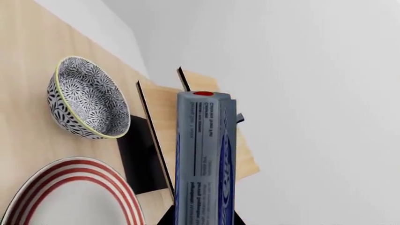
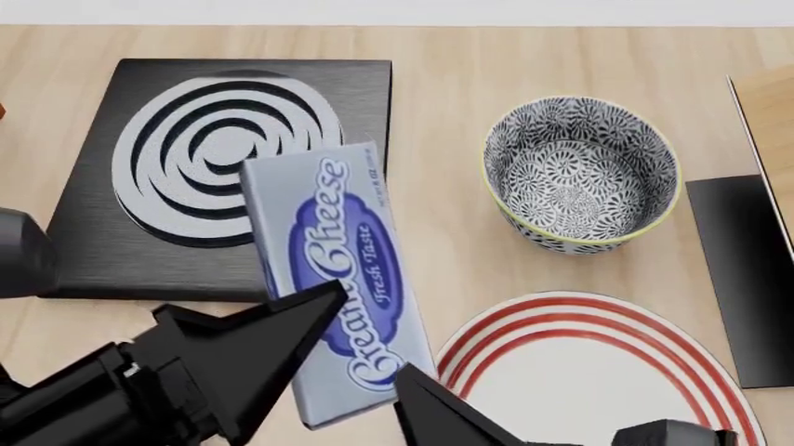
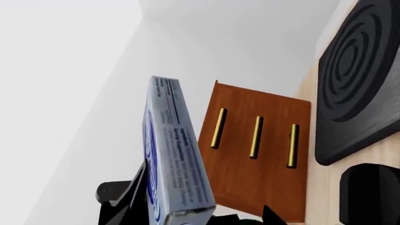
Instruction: Pick up the cream cheese and put it in the bowl.
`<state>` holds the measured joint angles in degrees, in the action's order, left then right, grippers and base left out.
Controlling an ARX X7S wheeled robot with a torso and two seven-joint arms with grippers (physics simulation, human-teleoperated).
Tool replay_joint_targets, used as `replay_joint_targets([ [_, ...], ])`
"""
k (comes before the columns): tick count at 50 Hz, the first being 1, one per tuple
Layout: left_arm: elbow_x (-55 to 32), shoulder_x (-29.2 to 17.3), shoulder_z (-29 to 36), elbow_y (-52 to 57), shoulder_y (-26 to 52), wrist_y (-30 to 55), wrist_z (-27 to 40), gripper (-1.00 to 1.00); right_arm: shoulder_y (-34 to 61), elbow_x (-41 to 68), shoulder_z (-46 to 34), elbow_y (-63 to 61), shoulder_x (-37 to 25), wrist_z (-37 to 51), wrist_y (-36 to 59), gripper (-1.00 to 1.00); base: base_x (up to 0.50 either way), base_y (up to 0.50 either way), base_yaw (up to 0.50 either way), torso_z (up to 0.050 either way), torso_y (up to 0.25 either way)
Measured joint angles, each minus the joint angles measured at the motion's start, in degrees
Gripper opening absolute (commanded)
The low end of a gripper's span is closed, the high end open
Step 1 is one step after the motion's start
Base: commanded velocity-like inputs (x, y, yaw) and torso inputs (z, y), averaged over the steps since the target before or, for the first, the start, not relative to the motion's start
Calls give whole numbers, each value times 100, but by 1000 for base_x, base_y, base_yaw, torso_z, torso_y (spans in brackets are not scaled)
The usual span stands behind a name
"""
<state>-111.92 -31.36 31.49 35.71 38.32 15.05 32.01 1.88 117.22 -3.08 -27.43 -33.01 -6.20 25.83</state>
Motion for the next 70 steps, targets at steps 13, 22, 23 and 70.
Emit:
replay_joint_targets([
  [13, 67, 30, 67, -16, 10, 37, 4, -100, 216, -24, -174, 157, 71, 64, 38, 100, 0, 0, 0, 0, 1],
  [22, 97, 49, 99, -8, 7, 46, 12, -100, 329, -35, -281, 216, 118, 97, 67, 100, 0, 0, 0, 0, 0],
  [23, 101, 51, 103, -8, 6, 48, 11, -100, 340, -36, -291, 220, 122, 100, 70, 100, 0, 0, 0, 0, 10],
  [70, 569, -442, 17, 144, 220, 113, 629, 100, -363, -279, 289, -318, -62, 106, -310, -100, 0, 0, 0, 0, 0],
])
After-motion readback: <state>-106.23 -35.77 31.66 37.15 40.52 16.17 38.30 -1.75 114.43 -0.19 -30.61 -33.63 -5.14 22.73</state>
